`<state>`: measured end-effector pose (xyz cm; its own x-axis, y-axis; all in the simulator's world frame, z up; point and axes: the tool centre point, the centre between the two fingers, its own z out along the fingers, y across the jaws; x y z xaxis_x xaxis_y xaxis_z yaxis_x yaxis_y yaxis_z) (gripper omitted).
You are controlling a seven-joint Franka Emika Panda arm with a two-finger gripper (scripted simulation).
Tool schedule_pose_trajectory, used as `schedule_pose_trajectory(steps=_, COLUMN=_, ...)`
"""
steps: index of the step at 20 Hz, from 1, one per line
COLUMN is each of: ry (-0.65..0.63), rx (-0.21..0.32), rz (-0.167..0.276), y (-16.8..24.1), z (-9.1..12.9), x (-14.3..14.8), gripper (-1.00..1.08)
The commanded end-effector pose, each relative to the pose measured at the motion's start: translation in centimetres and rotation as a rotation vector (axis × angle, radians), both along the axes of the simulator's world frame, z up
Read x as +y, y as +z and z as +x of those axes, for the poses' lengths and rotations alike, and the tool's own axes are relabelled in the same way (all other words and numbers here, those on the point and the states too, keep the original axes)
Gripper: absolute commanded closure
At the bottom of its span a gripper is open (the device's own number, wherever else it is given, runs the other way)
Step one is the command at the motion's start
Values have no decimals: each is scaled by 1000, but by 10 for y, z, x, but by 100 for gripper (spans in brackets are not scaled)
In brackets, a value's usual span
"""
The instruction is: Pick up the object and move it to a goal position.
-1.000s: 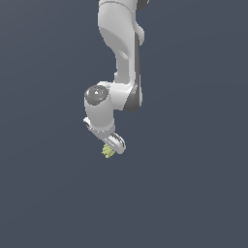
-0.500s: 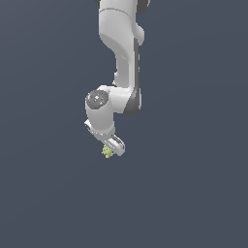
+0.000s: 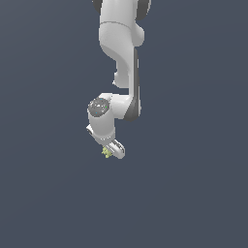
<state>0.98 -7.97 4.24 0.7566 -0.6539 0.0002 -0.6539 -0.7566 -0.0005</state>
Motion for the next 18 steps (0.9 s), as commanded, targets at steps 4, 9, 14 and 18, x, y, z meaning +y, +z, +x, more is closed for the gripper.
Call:
schedule_pose_trajectory(steps=4, ry=-1, rx=1, rz=0, y=-1, z=0, x=-1, gripper=108)
schedule_pose_trajectory(steps=9, ry=-1, rx=1, rz=0, y=-1, z=0, x=-1, gripper=108)
schedule_pose_trajectory(steps=14, ry=0, rx=-1, rz=0, y=4, z=1, x=3, gripper=108)
schedule_pose_trajectory(steps=18, ry=0, rx=-1, rz=0, y=18, z=1, x=12, gripper=108)
